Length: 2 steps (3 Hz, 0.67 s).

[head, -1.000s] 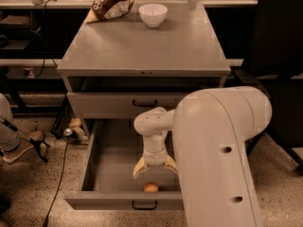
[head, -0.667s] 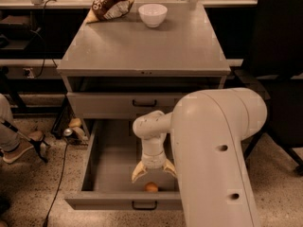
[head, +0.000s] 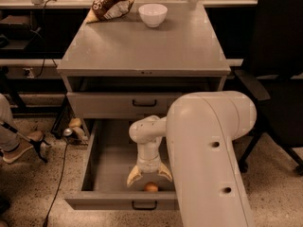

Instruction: Pick orange from middle drawer and place on counter

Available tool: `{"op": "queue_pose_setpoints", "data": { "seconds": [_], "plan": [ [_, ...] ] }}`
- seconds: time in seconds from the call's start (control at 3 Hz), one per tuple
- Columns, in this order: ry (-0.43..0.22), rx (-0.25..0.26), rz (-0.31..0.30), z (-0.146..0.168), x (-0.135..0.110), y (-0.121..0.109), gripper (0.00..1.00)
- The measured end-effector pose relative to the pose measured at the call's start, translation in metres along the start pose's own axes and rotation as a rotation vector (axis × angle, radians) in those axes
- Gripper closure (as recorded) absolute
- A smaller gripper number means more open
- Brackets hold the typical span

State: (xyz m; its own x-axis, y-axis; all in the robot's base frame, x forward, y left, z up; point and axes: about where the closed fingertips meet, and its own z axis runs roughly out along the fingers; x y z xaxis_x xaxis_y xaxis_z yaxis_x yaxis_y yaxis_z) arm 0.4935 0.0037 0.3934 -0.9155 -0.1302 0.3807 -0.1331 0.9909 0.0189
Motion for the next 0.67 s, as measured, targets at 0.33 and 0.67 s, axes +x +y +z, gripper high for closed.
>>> {"op": "queue_pose_setpoints", "data": {
  "seconds": [0.33,0.67],
  "plan": [
    [0.013,-0.017,-0.015,0.016,-0.008,0.006,0.03],
    [0.023,-0.026,-0.015,0.027,-0.013,0.006,0.27]
  ]
}}
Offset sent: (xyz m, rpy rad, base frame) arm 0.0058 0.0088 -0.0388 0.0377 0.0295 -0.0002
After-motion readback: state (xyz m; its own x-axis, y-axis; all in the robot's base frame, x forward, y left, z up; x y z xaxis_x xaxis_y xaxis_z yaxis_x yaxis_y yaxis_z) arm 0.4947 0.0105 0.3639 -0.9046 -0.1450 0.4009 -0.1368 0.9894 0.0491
